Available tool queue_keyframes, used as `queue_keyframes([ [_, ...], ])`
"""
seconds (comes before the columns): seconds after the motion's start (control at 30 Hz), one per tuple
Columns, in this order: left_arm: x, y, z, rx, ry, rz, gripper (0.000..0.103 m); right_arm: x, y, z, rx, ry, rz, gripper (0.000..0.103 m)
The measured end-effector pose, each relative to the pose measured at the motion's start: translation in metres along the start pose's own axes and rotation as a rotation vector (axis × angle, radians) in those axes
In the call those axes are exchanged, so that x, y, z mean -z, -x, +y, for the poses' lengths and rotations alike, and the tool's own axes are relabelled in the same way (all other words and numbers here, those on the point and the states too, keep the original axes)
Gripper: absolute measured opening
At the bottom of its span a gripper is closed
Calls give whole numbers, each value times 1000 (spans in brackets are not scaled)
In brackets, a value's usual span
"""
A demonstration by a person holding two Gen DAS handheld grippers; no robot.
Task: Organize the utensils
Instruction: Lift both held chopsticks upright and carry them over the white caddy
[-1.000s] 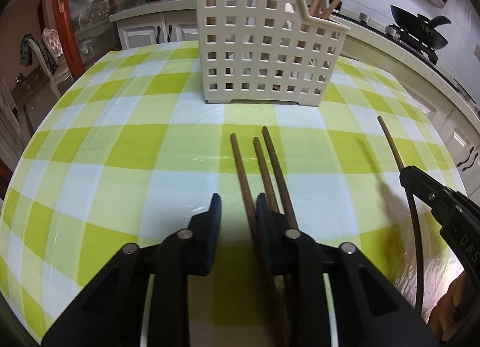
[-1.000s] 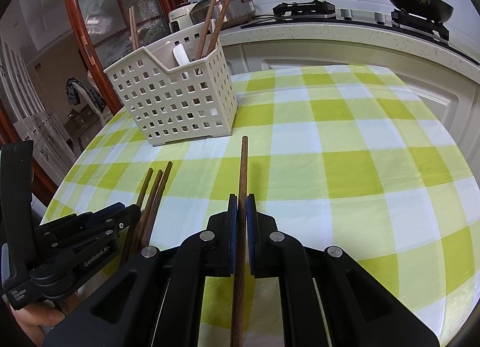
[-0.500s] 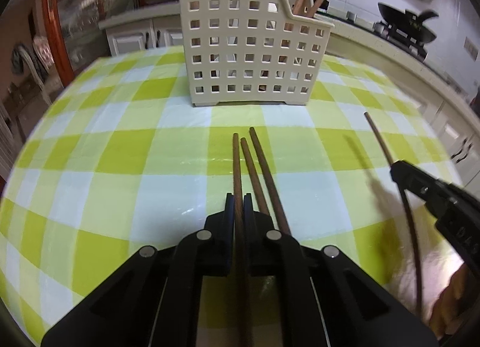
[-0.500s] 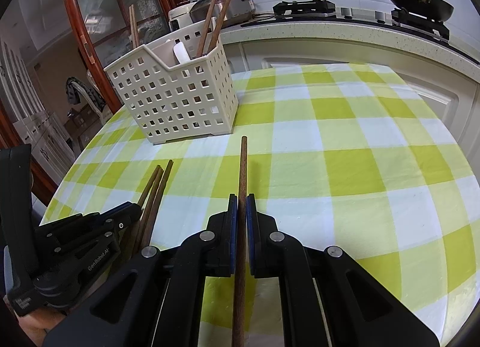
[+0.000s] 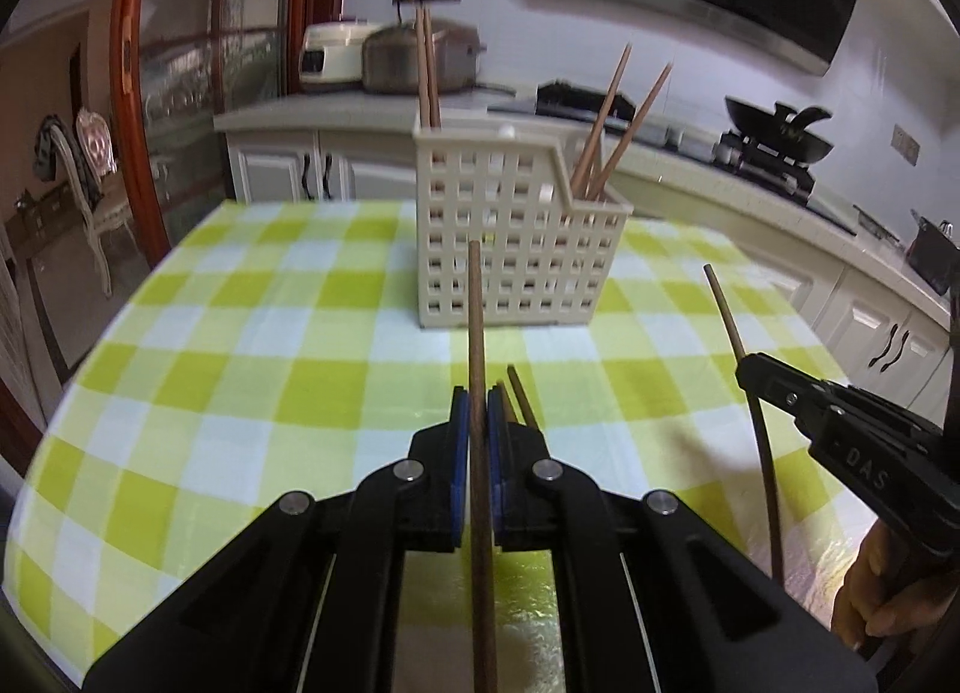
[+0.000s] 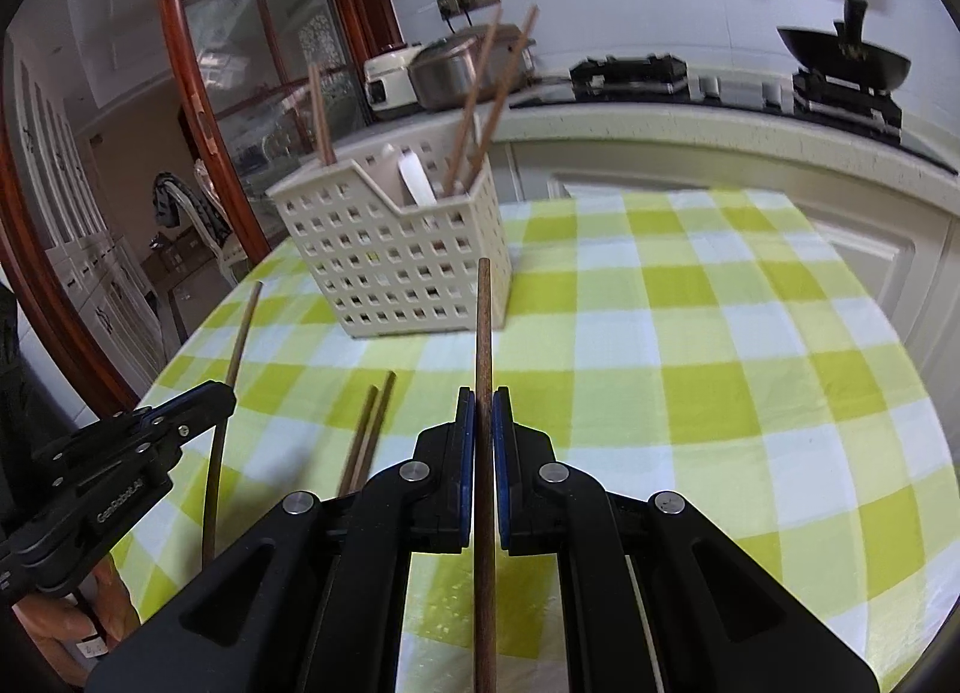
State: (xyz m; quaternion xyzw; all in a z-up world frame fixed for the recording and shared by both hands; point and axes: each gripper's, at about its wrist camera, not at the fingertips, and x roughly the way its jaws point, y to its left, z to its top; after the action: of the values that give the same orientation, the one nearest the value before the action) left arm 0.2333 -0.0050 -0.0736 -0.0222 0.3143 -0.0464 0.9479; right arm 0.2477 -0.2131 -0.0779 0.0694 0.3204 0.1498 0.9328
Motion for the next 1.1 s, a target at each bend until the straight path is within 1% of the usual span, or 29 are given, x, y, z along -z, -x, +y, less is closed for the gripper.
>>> queue_keyframes([
  [0.23, -4, 35, 3, 6, -11, -91, 6, -12, 26, 19, -6, 47, -63, 6],
  [0.7, 2, 93, 13, -13, -20, -259, 6, -13, 66, 57, -3, 149, -166, 6],
  [0.97, 2, 117, 11, 1, -33, -336, 6, -10, 87, 65, -14, 174, -212, 6],
  [1.1, 2, 125, 9, 2, -46, -362, 6, -9, 96, 69, -20, 186, -230, 6],
])
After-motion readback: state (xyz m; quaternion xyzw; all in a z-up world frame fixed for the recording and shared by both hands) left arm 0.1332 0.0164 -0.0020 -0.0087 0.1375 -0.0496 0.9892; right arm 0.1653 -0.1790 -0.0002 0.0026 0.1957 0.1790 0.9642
